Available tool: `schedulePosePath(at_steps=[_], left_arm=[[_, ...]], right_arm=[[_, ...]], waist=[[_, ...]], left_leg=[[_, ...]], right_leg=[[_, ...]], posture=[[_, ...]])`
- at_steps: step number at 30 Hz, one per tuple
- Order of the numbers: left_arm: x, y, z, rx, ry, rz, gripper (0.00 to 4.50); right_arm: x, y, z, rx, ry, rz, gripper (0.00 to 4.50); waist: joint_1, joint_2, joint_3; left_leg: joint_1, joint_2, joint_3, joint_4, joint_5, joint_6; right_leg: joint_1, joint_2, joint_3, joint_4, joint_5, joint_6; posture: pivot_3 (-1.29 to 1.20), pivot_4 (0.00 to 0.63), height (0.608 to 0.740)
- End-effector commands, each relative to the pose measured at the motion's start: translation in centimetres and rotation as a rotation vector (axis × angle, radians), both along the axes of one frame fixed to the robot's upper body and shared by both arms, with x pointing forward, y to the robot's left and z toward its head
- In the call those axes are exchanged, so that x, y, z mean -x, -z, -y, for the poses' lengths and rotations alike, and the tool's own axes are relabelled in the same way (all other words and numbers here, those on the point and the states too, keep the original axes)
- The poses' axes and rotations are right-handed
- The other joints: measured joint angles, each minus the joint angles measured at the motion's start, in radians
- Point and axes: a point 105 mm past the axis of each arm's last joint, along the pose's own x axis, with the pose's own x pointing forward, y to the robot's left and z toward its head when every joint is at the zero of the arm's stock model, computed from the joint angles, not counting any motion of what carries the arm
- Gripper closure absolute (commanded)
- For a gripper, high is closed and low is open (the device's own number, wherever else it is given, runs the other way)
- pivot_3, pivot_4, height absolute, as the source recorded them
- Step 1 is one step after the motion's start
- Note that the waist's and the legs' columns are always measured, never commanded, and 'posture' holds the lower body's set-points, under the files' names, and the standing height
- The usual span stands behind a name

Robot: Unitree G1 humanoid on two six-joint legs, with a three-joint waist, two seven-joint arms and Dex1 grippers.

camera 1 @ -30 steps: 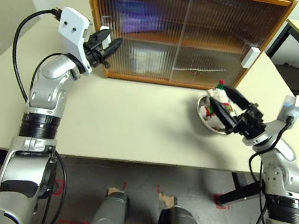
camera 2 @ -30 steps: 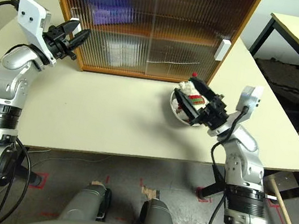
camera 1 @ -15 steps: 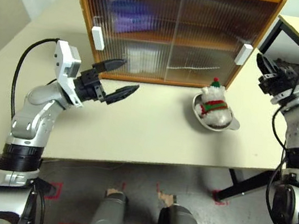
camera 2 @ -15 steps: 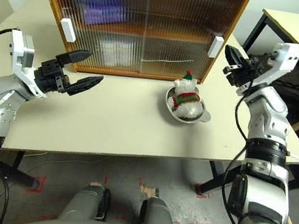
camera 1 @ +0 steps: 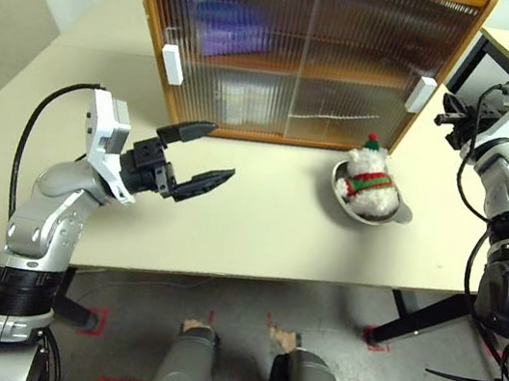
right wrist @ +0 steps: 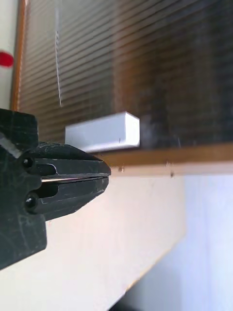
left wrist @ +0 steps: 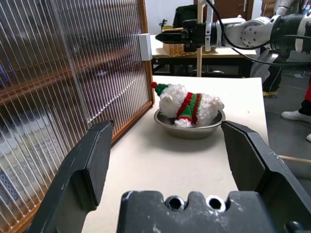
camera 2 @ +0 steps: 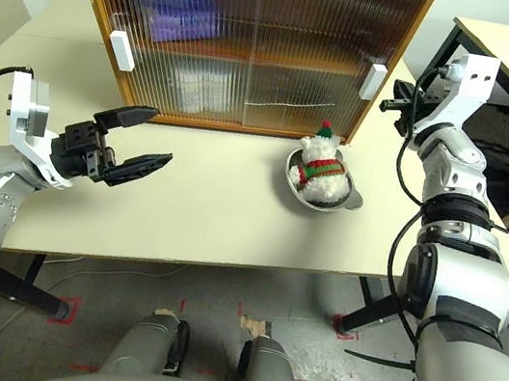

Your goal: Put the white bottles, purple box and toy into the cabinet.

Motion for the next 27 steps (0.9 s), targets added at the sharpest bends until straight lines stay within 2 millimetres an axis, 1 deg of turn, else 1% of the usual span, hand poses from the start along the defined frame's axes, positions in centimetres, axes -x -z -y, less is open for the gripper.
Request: schedulePosePath(at_steps=[1,4,13,19,21,23,27], left_arm=[[0.3,-0.3,0.0,-0.009,0.001,0.011,0.00],[0.3,-0.3,0.0,-0.012,-0.001,0.012,0.00],[0.3,-0.2,-0.2,-0.019,-0.007,0.003,0.00],[0.3,0.0,-0.2,-0.019,-0.015,-0.002,0.00],[0.3,0.1,-0.1,-0.026,-0.017,-0.003,0.00],[0.2,0.1,-0.1,-0.027,-0.019,-0.004,0.00],[0.3,0.3,-0.1,-0.029,-0.021,-0.010,0.00]], right_arm=[[-0.3,-0.3,0.1,0.008,0.025,-0.001,4.48],[-0.6,0.1,-0.7,0.007,0.009,-0.016,4.48],[-1.4,-0.3,-3.2,0.003,-0.043,-0.009,4.48],[-1.8,0.3,-6.2,-0.025,-0.113,-0.015,4.48],[-1.9,0.5,-7.7,-0.038,-0.147,-0.016,4.48],[-2.1,0.2,-9.3,-0.050,-0.189,-0.011,4.48],[-2.2,-0.6,-11.2,-0.079,-0.244,0.016,4.48]], waist=[[0.003,0.000,0.000],[0.005,0.000,0.000],[0.008,0.000,0.000],[0.005,0.000,0.000],[0.005,0.000,0.000],[0.006,0.000,0.000],[0.009,0.000,0.000]], left_leg=[[0.000,0.000,0.000,0.000,0.000,0.000],[0.000,0.000,0.000,0.000,0.000,0.000],[0.000,0.001,0.000,0.000,0.000,0.000],[0.000,0.002,0.000,0.000,0.000,0.000],[0.000,0.003,0.000,0.000,0.000,0.000],[0.000,0.003,0.000,0.000,0.000,0.000],[-0.001,0.003,0.001,0.000,0.000,0.000]], right_leg=[[0.000,0.000,0.000,0.000,0.000,0.000],[0.000,0.000,0.000,0.000,0.000,0.000],[0.000,0.001,0.000,0.000,0.000,0.000],[-0.001,0.002,0.000,0.001,0.000,-0.001],[-0.001,0.003,0.000,0.001,0.001,-0.001],[-0.002,0.003,0.001,0.002,0.001,-0.001],[-0.005,0.003,0.001,0.004,0.001,-0.002]], posture=[[0.18,0.000,0.740],[0.18,0.000,0.740],[0.18,0.000,0.740],[0.19,0.000,0.740],[0.19,0.000,0.740],[0.19,0.000,0.740],[0.20,0.000,0.740]])
